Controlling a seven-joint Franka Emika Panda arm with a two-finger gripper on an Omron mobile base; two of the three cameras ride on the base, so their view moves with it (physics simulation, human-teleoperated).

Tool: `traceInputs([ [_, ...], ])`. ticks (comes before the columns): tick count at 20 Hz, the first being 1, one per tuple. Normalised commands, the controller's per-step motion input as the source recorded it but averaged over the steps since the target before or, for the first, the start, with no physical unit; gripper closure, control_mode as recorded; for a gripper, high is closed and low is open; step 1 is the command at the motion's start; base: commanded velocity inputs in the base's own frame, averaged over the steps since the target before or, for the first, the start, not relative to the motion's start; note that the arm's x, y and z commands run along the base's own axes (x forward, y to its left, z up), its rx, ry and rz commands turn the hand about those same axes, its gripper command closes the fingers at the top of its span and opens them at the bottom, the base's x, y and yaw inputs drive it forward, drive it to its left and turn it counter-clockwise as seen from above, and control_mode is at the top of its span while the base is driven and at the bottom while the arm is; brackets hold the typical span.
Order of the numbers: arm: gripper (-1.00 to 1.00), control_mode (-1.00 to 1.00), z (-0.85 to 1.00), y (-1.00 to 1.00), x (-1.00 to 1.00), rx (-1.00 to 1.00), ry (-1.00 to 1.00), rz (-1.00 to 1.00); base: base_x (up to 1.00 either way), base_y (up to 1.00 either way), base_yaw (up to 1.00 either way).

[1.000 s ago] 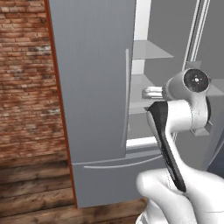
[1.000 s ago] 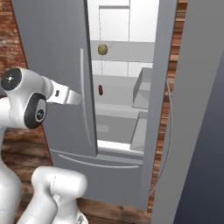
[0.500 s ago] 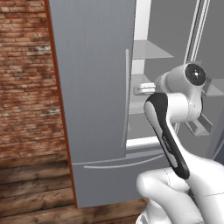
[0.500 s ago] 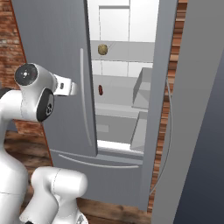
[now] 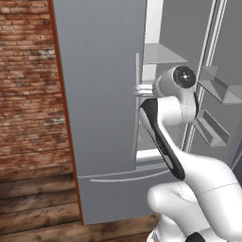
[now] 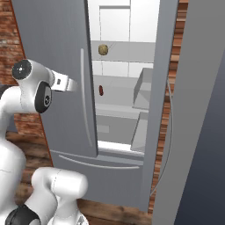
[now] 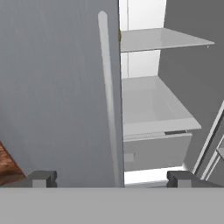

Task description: Retrieve the sausage and cheese from the fridge and place them on the cutting board on the counter.

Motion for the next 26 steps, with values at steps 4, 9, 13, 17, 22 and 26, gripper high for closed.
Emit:
traceInputs([
  [4,-1.0,-1.0,0.0,0.0,0.74,0.0,0.01,-0.01,0.0,0.0,0.0],
  [9,-1.0,-1.0,-0.02,0.0,0.76,0.0,0.05,0.0,0.0,0.0,0.0],
  [13,-1.0,-1.0,-0.07,-0.05,0.71,0.0,0.04,0.0,0.0,0.0,0.0],
  [17,-1.0,-1.0,-0.19,-0.02,0.73,0.0,0.0,0.0,0.0,0.0,0.0],
  [22,-1.0,-1.0,-0.25,0.0,0.69,0.0,0.0,0.0,0.0,0.0,0.0],
  [26,-1.0,-1.0,-0.16,0.0,0.59,0.0,0.0,0.0,0.0,0.0,0.0],
])
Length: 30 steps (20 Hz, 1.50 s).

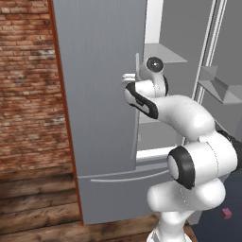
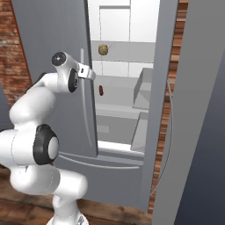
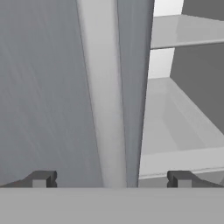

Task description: Retrieve the sausage and cheese from the fridge and place them on the cutting board on the counter.

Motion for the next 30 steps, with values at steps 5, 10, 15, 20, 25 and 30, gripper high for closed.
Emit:
traceInputs([
  [5,-1.0,-1.0,-0.15,0.0,0.57,0.0,0.0,0.0,0.0,0.0,0.0],
  [10,1.0,-1.0,-0.19,0.0,0.57,0.0,0.0,0.0,0.0,0.0,0.0],
  [15,1.0,-1.0,-0.16,0.0,0.47,0.0,0.0,0.0,0.0,0.0,0.0],
  [20,1.0,-1.0,-0.02,0.11,-0.07,0.0,0.0,-0.05,0.0,0.0,0.0],
  [25,1.0,-1.0,0.0,0.73,-0.48,-0.02,0.0,-0.31,0.0,0.0,0.0],
  [30,1.0,-1.0,0.0,0.82,-0.97,-0.04,0.0,-0.38,0.0,0.0,0.0],
])
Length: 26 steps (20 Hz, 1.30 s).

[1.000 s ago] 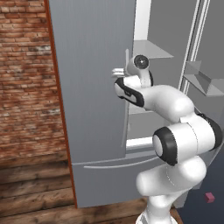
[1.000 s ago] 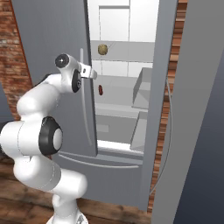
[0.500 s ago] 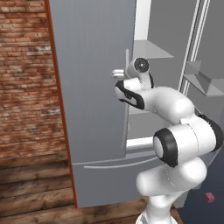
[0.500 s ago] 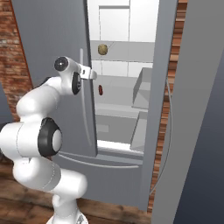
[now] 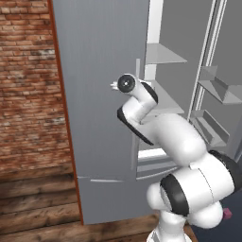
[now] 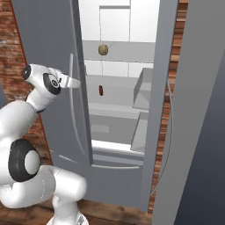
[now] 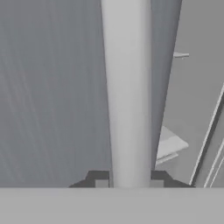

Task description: Retrieve the sausage and cheese from the fridge and place them on the cutting board on the counter.

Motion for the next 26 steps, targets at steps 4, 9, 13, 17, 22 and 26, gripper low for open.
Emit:
traceInputs([
  [4,1.0,-1.0,0.0,0.7,-1.0,-0.08,0.0,-0.28,0.0,0.0,0.0],
  [9,1.0,-1.0,0.0,0.55,-1.0,-0.07,-0.03,-0.23,0.0,0.0,0.0],
  [13,1.0,-1.0,0.0,0.64,-1.0,-0.09,-0.03,-0.21,0.0,0.0,0.0],
  [17,1.0,-1.0,0.0,0.89,-0.94,-0.11,-0.08,-0.17,0.0,0.0,0.0],
  [22,-1.0,-1.0,0.0,1.0,-0.25,-0.11,-0.1,-0.18,0.0,0.0,0.0],
  [26,-1.0,-1.0,0.0,0.51,0.02,-0.01,-0.01,-0.19,0.0,0.0,0.0],
])
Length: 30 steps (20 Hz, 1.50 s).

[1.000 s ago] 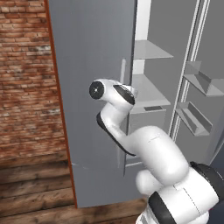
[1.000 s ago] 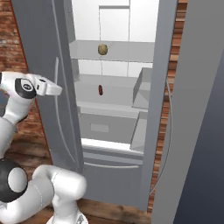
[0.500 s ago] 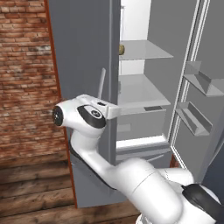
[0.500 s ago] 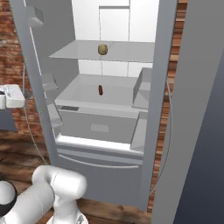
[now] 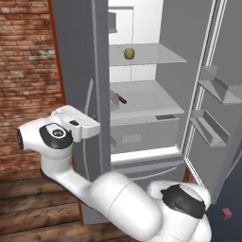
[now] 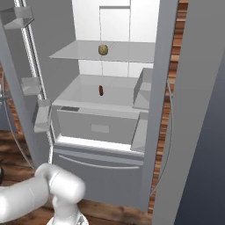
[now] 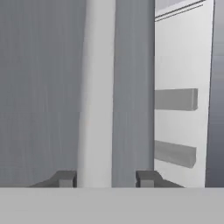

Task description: Retrieve the sausage and cheese from the fridge and place them on the cutting board on the counter.

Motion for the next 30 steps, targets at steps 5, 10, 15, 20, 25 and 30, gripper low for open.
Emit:
traceInputs([
  [5,-1.0,-1.0,0.0,0.56,-0.08,0.0,-0.01,-0.25,0.0,0.0,0.0],
  [10,-1.0,-1.0,0.0,0.5,-0.45,0.0,-0.1,-0.22,0.0,0.0,0.0],
  [15,-1.0,-1.0,0.08,0.33,-0.8,-0.02,-0.19,-0.07,0.0,0.0,0.0],
  [20,-1.0,-1.0,0.16,-0.26,-0.99,-0.01,-0.16,0.08,0.0,0.0,0.0],
  [25,-1.0,-1.0,-0.16,-0.92,-0.9,0.0,-0.01,0.36,0.0,0.0,0.0],
  [30,-1.0,-1.0,-0.17,-1.0,-0.8,0.0,-0.02,0.4,0.0,0.0,0.0],
])
